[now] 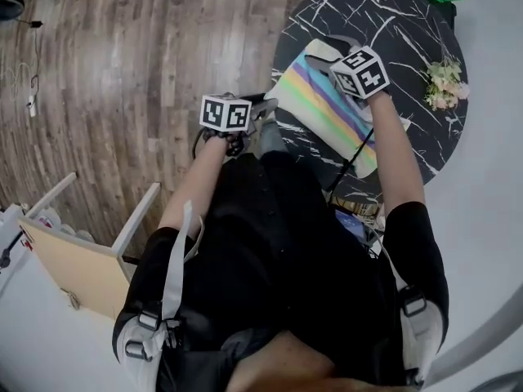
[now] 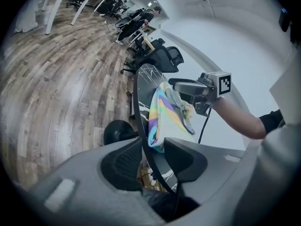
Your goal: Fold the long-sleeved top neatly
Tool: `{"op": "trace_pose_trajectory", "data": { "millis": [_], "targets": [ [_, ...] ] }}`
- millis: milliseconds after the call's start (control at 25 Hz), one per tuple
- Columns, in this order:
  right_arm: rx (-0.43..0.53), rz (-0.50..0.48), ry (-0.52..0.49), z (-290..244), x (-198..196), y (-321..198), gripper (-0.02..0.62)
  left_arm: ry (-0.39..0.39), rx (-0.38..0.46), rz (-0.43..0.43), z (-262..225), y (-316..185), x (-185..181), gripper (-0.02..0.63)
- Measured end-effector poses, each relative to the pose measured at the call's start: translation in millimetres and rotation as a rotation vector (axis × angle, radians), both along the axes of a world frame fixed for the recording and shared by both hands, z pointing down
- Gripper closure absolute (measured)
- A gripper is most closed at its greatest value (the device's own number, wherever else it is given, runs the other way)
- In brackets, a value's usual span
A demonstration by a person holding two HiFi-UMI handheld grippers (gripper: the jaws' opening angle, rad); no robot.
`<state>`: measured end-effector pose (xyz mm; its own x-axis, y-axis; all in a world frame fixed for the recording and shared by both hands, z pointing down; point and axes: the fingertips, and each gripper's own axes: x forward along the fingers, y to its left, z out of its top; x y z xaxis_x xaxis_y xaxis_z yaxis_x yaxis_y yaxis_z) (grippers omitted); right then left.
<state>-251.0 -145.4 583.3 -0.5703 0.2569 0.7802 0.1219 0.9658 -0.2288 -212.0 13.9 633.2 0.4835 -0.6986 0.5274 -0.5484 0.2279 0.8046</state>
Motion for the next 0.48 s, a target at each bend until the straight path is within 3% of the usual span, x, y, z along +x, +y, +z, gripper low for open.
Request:
{"op": "trace_pose_trajectory", "data": {
  "millis": [160,360,480],
  "targets": [
    [-0.061,0.035,0.018,5.0,-5.5,-19.7,0.310,0.017,0.022,-0.044,-3.9,-2.1,-3.0,0.449],
    [-0.013,-0.017,0.123,40.0,-1.4,-21.8,0.315,0.006,0.004,-0.050,6.8,-7.3,-2.7,0.448],
    [0.029,-0.037,0.137,49.0,-0.8,-11.4,0.369,0.006,-0.008,-0.053,9.5,-6.9,0.9,0.449]
  ]
}}
